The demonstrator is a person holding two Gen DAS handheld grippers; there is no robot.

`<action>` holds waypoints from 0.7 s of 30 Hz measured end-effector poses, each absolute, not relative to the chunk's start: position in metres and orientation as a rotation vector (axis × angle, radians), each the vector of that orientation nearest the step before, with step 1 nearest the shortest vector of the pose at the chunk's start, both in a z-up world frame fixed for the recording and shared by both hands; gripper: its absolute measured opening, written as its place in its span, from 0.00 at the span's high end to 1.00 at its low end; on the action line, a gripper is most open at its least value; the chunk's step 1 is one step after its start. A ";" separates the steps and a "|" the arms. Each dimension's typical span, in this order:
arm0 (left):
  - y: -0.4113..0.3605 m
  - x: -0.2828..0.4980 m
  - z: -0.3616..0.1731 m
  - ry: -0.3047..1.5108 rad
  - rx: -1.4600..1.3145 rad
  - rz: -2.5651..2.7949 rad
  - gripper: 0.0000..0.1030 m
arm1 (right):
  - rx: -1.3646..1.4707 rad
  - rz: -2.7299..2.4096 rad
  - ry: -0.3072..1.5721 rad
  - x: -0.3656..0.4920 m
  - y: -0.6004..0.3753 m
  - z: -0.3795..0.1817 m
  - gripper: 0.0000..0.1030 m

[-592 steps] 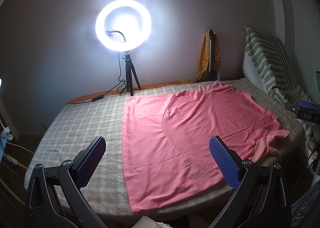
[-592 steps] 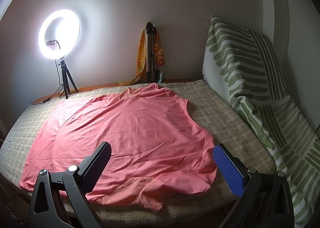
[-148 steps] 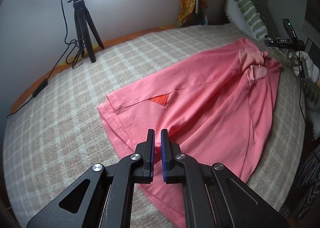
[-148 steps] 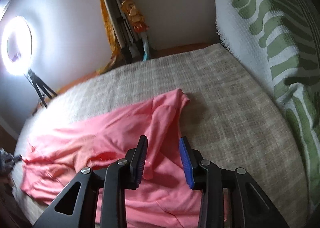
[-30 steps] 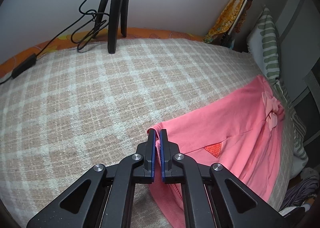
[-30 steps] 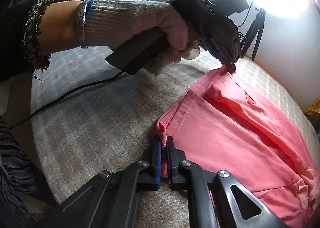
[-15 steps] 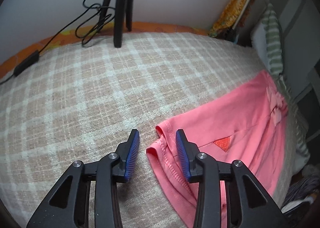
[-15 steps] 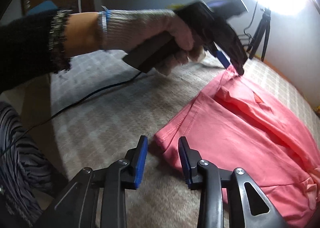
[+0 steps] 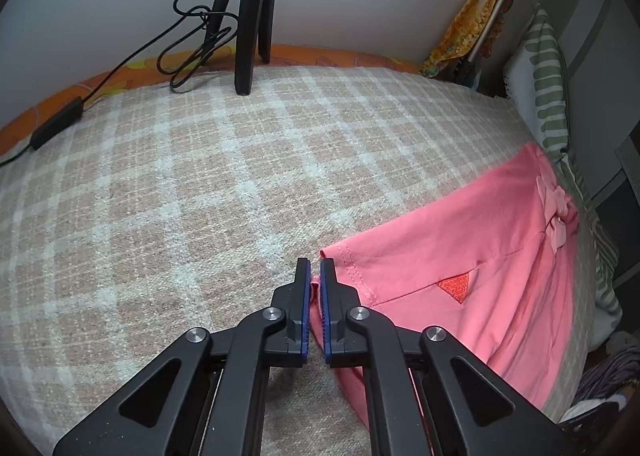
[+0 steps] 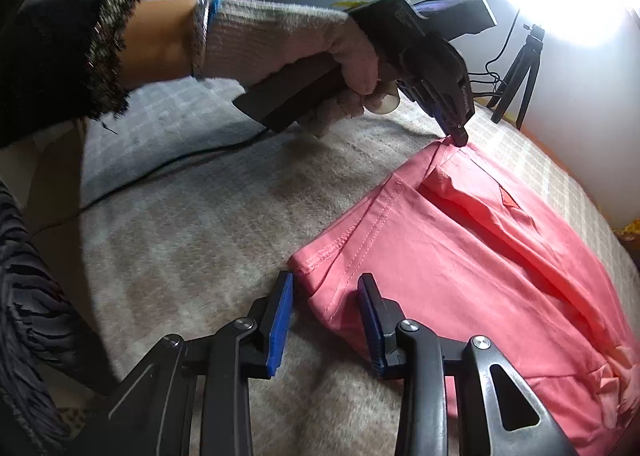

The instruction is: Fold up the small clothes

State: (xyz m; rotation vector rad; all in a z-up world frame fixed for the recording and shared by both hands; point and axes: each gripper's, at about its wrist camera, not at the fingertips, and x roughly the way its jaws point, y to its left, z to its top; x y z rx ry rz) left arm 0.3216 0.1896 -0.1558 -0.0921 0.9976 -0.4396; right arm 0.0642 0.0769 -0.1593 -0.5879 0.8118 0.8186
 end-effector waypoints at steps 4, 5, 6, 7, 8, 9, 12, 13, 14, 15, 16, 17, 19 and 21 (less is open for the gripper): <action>0.188 0.322 -0.155 0.997 -0.097 -0.431 0.98 | -0.597 0.799 0.806 0.067 0.083 -0.160 0.85; 0.188 0.322 -0.155 0.997 -0.096 -0.428 0.98 | -0.598 0.794 0.804 0.068 0.084 -0.160 0.91; 0.187 0.323 -0.154 0.997 -0.095 -0.425 0.98 | -0.592 0.787 0.807 0.070 0.084 -0.159 0.96; 0.187 0.322 -0.153 0.994 -0.096 -0.423 0.98 | -0.583 0.786 0.811 0.071 0.084 -0.159 0.97; 0.187 0.322 -0.152 0.991 -0.102 -0.422 0.99 | -0.561 0.786 0.817 0.074 0.082 -0.157 0.98; 0.188 0.322 -0.150 0.987 -0.109 -0.421 0.99 | -0.538 0.786 0.820 0.076 0.080 -0.155 0.98; 0.189 0.323 -0.144 0.974 -0.127 -0.426 0.99 | -0.498 0.778 0.812 0.081 0.075 -0.148 0.99; 0.189 0.323 -0.142 0.971 -0.128 -0.430 0.99 | -0.494 0.779 0.811 0.082 0.074 -0.147 0.99; 0.189 0.323 -0.142 0.973 -0.130 -0.435 0.99 | -0.492 0.779 0.809 0.082 0.074 -0.145 0.99; 0.190 0.324 -0.142 0.975 -0.136 -0.439 0.99 | -0.491 0.779 0.808 0.082 0.073 -0.144 0.99; 0.190 0.324 -0.142 0.969 -0.138 -0.433 0.99 | -0.487 0.779 0.806 0.082 0.073 -0.143 0.99; 0.190 0.323 -0.143 0.969 -0.139 -0.434 0.99 | -0.478 0.781 0.808 0.082 0.072 -0.143 0.99; 0.188 0.322 -0.142 0.965 -0.153 -0.437 0.99 | -0.464 0.779 0.810 0.083 0.070 -0.141 0.99; 0.185 0.323 -0.139 0.957 -0.176 -0.453 0.99 | -0.460 0.771 0.805 0.085 0.067 -0.139 0.99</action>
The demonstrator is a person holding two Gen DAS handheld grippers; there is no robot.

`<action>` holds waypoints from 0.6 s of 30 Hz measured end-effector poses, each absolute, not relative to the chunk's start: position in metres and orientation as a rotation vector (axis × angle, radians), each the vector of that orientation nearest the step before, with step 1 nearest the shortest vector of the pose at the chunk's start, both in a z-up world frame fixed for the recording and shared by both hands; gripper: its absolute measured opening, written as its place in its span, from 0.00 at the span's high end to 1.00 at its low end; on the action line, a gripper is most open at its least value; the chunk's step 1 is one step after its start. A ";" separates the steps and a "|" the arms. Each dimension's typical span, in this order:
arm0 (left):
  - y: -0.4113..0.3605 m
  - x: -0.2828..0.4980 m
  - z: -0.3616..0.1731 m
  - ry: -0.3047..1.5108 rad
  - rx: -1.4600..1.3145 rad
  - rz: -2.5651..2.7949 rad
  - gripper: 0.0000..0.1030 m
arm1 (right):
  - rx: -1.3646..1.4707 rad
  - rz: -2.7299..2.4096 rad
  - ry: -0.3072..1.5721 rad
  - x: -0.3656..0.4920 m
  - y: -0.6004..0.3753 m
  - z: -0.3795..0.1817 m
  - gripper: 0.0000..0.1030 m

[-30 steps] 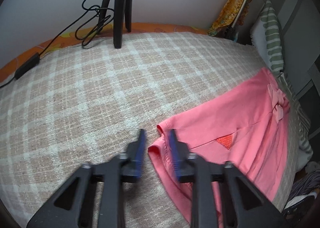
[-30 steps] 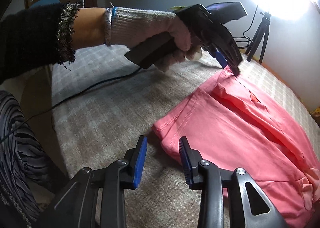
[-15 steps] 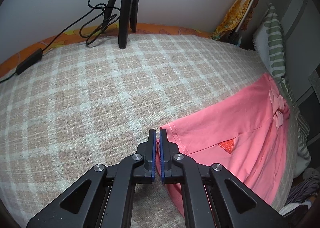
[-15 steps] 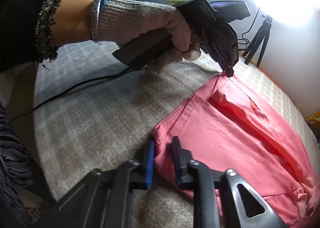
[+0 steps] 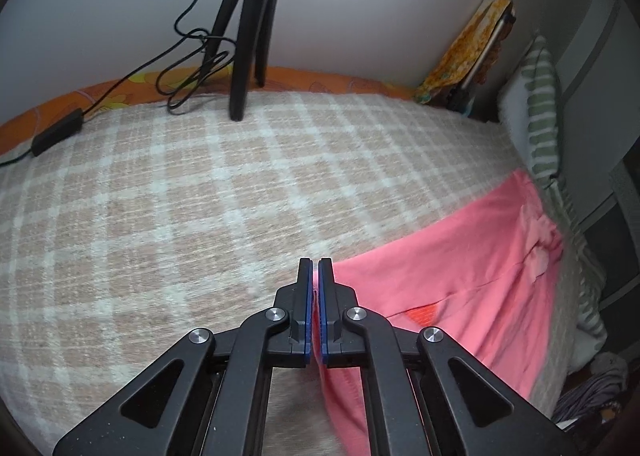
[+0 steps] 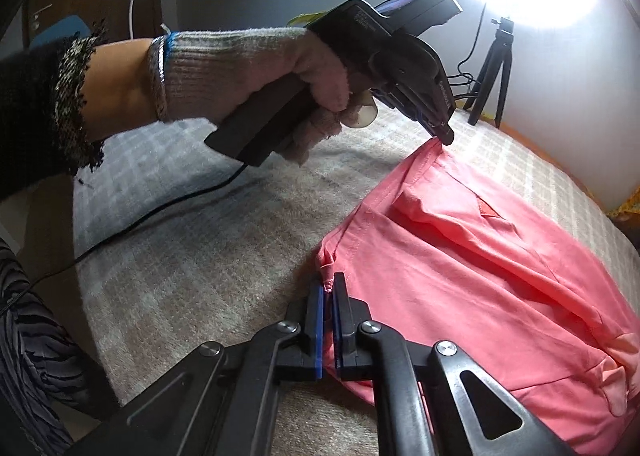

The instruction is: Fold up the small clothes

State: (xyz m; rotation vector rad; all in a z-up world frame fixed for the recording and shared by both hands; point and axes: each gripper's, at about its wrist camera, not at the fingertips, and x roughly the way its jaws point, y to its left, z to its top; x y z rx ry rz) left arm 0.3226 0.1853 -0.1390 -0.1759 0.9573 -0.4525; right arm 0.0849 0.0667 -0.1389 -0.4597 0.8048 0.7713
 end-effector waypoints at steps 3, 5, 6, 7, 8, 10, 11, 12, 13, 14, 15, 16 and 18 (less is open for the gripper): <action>0.177 0.325 -0.138 0.957 -0.109 -0.423 0.99 | -0.447 0.766 0.811 0.083 0.064 -0.134 0.99; 0.178 0.329 -0.140 0.968 -0.137 -0.427 0.98 | -0.445 0.771 0.813 0.083 0.061 -0.132 0.99; 0.179 0.330 -0.141 0.974 -0.139 -0.420 0.93 | -0.451 0.773 0.811 0.081 0.062 -0.132 0.99; 0.178 0.332 -0.142 0.979 -0.134 -0.426 0.87 | -0.454 0.775 0.811 0.080 0.063 -0.133 0.99; 0.177 0.332 -0.143 0.983 -0.119 -0.430 0.84 | -0.456 0.777 0.812 0.080 0.064 -0.133 0.99; 0.173 0.334 -0.147 0.996 -0.073 -0.422 0.81 | -0.461 0.782 0.813 0.078 0.065 -0.133 0.99; 0.171 0.334 -0.149 1.002 -0.057 -0.417 0.81 | -0.465 0.782 0.813 0.077 0.066 -0.134 0.99; 0.169 0.335 -0.151 1.009 -0.045 -0.416 0.81 | -0.466 0.781 0.814 0.077 0.067 -0.134 0.99; 0.168 0.335 -0.153 1.013 -0.039 -0.416 0.81 | -0.466 0.779 0.815 0.074 0.067 -0.133 0.99; 0.167 0.334 -0.155 1.011 -0.035 -0.426 0.81 | -0.465 0.776 0.815 0.074 0.067 -0.133 0.99; 0.166 0.333 -0.155 1.003 -0.033 -0.439 0.81 | -0.466 0.772 0.816 0.074 0.067 -0.133 0.99; 0.164 0.331 -0.156 1.001 -0.032 -0.452 0.83 | -0.465 0.769 0.816 0.076 0.066 -0.132 0.99; 0.159 0.328 -0.157 0.999 -0.020 -0.480 0.97 | -0.463 0.763 0.819 0.076 0.066 -0.133 0.99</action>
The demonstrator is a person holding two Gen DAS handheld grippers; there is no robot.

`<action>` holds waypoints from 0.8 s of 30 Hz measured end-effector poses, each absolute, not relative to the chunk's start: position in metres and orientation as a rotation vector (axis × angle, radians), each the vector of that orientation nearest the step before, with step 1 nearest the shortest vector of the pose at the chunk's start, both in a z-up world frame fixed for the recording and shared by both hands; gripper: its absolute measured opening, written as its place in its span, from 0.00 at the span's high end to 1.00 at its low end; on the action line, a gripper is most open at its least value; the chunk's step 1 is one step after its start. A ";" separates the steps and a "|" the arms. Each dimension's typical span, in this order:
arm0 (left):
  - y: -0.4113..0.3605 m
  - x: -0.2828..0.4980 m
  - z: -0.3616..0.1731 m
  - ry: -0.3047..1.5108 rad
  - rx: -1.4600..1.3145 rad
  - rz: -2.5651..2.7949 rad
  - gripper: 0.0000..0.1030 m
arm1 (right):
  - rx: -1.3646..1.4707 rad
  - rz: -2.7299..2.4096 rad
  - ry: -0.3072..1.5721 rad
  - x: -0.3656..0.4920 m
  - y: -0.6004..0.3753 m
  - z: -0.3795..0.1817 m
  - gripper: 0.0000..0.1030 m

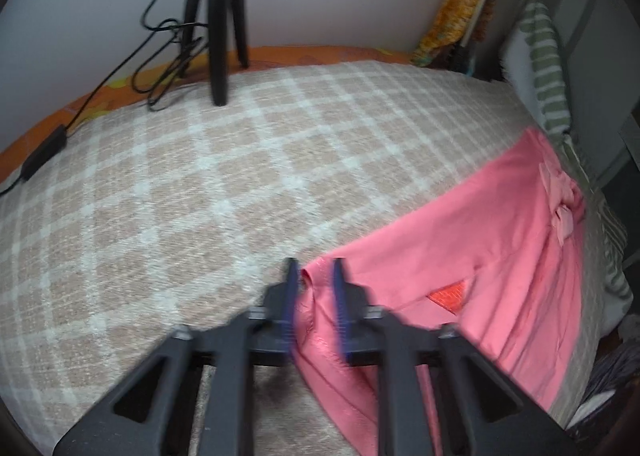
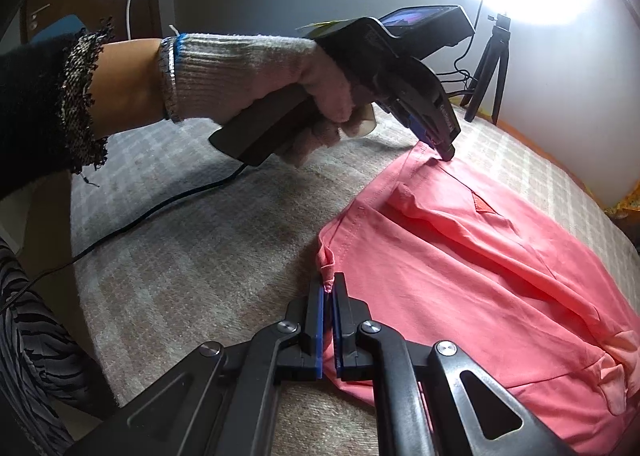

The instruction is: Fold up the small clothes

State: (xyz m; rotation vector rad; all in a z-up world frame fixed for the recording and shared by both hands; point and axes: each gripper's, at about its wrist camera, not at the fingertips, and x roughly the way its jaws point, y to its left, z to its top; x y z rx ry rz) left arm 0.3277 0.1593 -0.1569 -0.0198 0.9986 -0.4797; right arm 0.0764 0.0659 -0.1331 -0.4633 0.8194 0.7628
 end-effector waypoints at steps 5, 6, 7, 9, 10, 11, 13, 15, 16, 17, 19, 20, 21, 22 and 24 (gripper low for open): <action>0.160 0.331 -0.148 0.985 -0.052 -0.451 0.98 | -0.426 0.746 0.817 0.078 0.062 -0.126 0.99; 0.162 0.332 -0.145 0.982 -0.066 -0.454 0.98 | -0.413 0.743 0.811 0.078 0.060 -0.123 0.99; 0.162 0.333 -0.141 0.976 -0.077 -0.457 0.98 | -0.402 0.742 0.806 0.079 0.058 -0.119 0.99; 0.161 0.335 -0.133 0.967 -0.072 -0.449 0.98 | -0.379 0.735 0.794 0.079 0.054 -0.113 0.99; 0.160 0.336 -0.130 0.968 -0.071 -0.445 0.98 | -0.368 0.731 0.791 0.080 0.052 -0.111 0.99; 0.160 0.337 -0.129 0.968 -0.071 -0.441 0.99 | -0.358 0.727 0.788 0.080 0.051 -0.110 0.99; 0.156 0.338 -0.125 0.970 -0.069 -0.438 0.99 | -0.338 0.721 0.784 0.082 0.047 -0.106 0.99; 0.151 0.340 -0.122 0.971 -0.068 -0.430 0.99 | -0.323 0.715 0.777 0.085 0.041 -0.104 0.99; 0.148 0.341 -0.122 0.974 -0.073 -0.432 0.99 | -0.315 0.711 0.770 0.084 0.039 -0.104 0.99; 0.145 0.342 -0.120 0.974 -0.072 -0.431 0.99 | -0.308 0.706 0.766 0.082 0.037 -0.102 0.99; 0.134 0.344 -0.114 0.971 -0.053 -0.436 0.99 | -0.285 0.698 0.760 0.086 0.029 -0.097 0.99; 0.129 0.346 -0.110 0.968 -0.045 -0.438 0.99 | -0.271 0.691 0.758 0.088 0.024 -0.095 0.99; 0.127 0.346 -0.108 0.966 -0.041 -0.441 0.99 | -0.251 0.682 0.756 0.090 0.017 -0.092 0.99; 0.120 0.348 -0.104 0.962 -0.035 -0.445 0.99 | -0.239 0.674 0.754 0.092 0.013 -0.092 0.99; 0.109 0.351 -0.098 0.952 -0.026 -0.455 0.99 | -0.210 0.653 0.750 0.095 0.004 -0.089 0.99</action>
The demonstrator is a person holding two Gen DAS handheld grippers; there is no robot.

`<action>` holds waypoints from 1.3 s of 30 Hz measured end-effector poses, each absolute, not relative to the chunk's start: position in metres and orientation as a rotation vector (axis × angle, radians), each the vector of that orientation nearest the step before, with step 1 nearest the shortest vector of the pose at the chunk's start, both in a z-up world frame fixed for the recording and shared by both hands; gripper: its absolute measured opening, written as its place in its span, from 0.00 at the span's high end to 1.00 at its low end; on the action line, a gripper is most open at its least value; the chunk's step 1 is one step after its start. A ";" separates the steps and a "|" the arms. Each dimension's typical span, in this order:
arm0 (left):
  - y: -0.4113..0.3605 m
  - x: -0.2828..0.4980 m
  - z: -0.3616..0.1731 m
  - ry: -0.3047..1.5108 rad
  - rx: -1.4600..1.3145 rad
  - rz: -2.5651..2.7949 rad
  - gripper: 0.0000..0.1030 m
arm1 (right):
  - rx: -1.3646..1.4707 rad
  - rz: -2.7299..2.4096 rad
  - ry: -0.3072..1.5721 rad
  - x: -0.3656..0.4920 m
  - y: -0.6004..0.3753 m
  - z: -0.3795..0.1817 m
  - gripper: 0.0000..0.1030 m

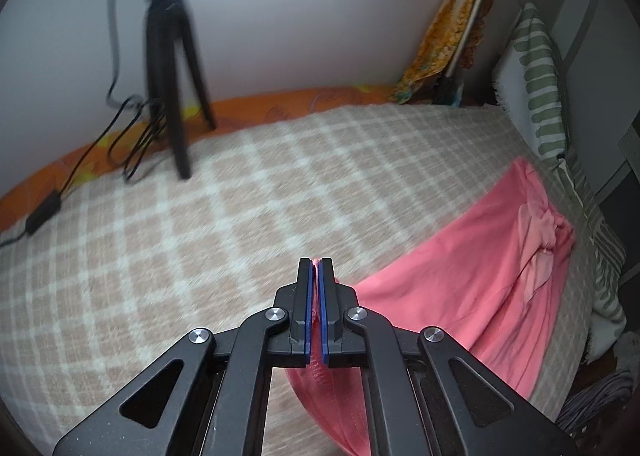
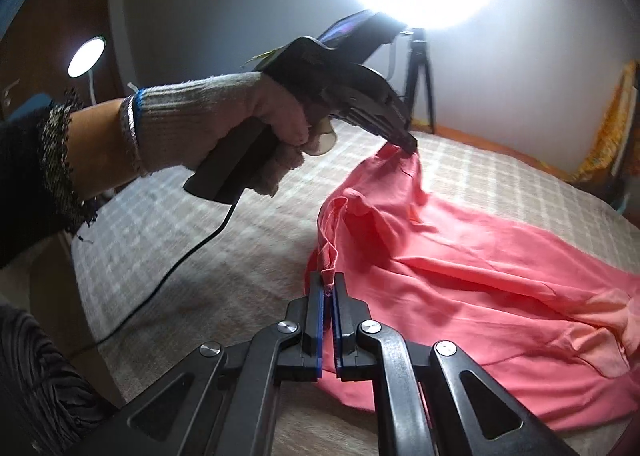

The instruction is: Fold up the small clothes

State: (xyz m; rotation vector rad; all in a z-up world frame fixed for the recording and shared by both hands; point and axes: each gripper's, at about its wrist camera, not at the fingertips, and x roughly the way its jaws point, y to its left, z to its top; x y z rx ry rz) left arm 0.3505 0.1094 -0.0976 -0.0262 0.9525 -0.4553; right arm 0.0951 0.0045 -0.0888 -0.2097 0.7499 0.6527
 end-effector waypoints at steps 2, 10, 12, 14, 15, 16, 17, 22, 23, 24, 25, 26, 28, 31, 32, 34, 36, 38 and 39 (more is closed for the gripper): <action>0.092 0.355 -0.091 0.945 -0.007 -0.467 0.99 | -0.166 0.626 0.748 0.099 -0.013 -0.084 0.99; 0.010 0.369 -0.087 0.961 0.079 -0.526 0.99 | -0.022 0.477 0.765 0.114 -0.082 -0.083 0.99; -0.009 0.370 -0.089 0.971 0.109 -0.540 0.99 | 0.014 0.435 0.779 0.118 -0.100 -0.086 0.99; -0.033 0.373 -0.093 0.980 0.140 -0.551 0.99 | 0.038 0.399 0.792 0.121 -0.116 -0.089 0.99; -0.040 0.373 -0.094 0.982 0.149 -0.554 0.99 | 0.049 0.387 0.799 0.122 -0.120 -0.090 0.99; -0.050 0.374 -0.096 0.986 0.164 -0.557 0.99 | 0.063 0.372 0.810 0.124 -0.127 -0.092 0.99; -0.059 0.374 -0.098 0.989 0.178 -0.560 0.99 | 0.069 0.361 0.815 0.124 -0.132 -0.093 0.99; -0.089 0.377 -0.104 1.002 0.207 -0.558 0.99 | 0.103 0.294 0.865 0.131 -0.155 -0.105 0.99; -0.093 0.378 -0.105 1.005 0.208 -0.555 0.99 | 0.117 0.281 0.886 0.134 -0.161 -0.109 0.99; -0.096 0.378 -0.106 1.009 0.205 -0.557 0.99 | 0.128 0.270 0.912 0.137 -0.165 -0.115 0.99; -0.100 0.379 -0.107 1.019 0.199 -0.570 0.99 | 0.124 0.267 0.927 0.138 -0.164 -0.118 0.98; -0.103 0.379 -0.106 1.027 0.199 -0.574 0.99 | 0.109 0.253 0.937 0.139 -0.165 -0.120 0.95; -0.107 0.379 -0.105 1.036 0.205 -0.565 0.91 | 0.078 0.209 0.928 0.136 -0.167 -0.118 0.86; -0.104 0.376 -0.095 1.010 0.196 -0.568 0.72 | 0.065 0.191 0.872 0.130 -0.171 -0.108 0.59; -0.099 0.375 -0.090 0.992 0.186 -0.569 0.70 | 0.070 0.217 0.848 0.128 -0.172 -0.103 0.59; -0.087 0.376 -0.080 0.974 0.150 -0.561 0.70 | 0.088 0.280 0.827 0.126 -0.170 -0.096 0.59; -0.070 0.376 -0.070 0.957 0.100 -0.560 0.70 | 0.087 0.365 0.844 0.128 -0.166 -0.097 0.59; -0.048 0.372 -0.064 0.936 0.085 -0.547 0.70 | 0.075 0.413 0.857 0.129 -0.158 -0.100 0.59; -0.043 0.369 -0.064 0.930 0.089 -0.543 0.70 | 0.058 0.425 0.865 0.128 -0.153 -0.101 0.59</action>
